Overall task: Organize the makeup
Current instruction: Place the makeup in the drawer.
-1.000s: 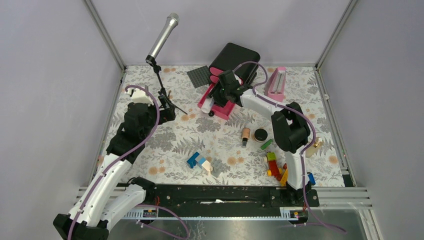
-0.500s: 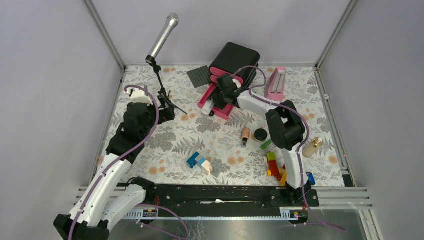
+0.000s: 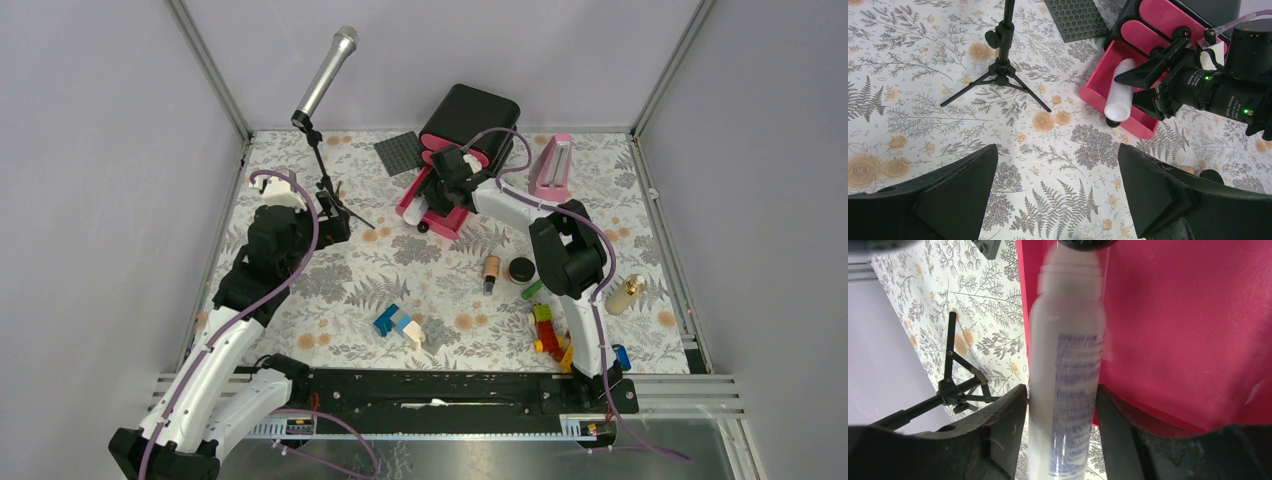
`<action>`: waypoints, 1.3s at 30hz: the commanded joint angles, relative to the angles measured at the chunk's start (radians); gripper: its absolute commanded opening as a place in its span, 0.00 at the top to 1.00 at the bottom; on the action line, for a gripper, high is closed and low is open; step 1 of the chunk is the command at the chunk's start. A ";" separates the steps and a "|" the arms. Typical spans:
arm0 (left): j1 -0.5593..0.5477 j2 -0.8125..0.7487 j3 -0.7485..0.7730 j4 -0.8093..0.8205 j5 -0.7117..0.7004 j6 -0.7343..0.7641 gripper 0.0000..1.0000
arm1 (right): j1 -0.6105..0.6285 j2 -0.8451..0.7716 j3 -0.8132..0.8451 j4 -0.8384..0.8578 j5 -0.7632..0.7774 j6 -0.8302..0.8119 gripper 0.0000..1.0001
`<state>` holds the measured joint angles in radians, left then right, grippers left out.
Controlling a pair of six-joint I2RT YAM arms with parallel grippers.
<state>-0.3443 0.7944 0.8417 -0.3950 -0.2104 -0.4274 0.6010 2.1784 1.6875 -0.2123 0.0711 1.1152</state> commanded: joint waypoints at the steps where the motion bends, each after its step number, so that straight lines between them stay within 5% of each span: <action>1: 0.008 0.001 0.002 0.044 0.017 -0.010 0.02 | -0.012 -0.002 0.069 -0.001 0.062 -0.029 0.38; 7: 0.008 0.005 0.002 0.045 0.023 -0.010 0.02 | -0.011 -0.021 0.065 -0.002 0.069 -0.051 0.27; 26: 0.020 0.014 -0.001 0.048 0.042 -0.011 0.02 | 0.002 -0.208 -0.029 0.043 -0.023 -0.291 0.32; 39: 0.030 0.015 0.000 0.049 0.057 -0.014 0.02 | 0.011 -0.537 -0.367 -0.305 0.197 -0.488 0.31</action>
<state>-0.3233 0.8135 0.8406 -0.3946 -0.1741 -0.4377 0.6048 1.7176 1.4250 -0.3550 0.1658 0.6922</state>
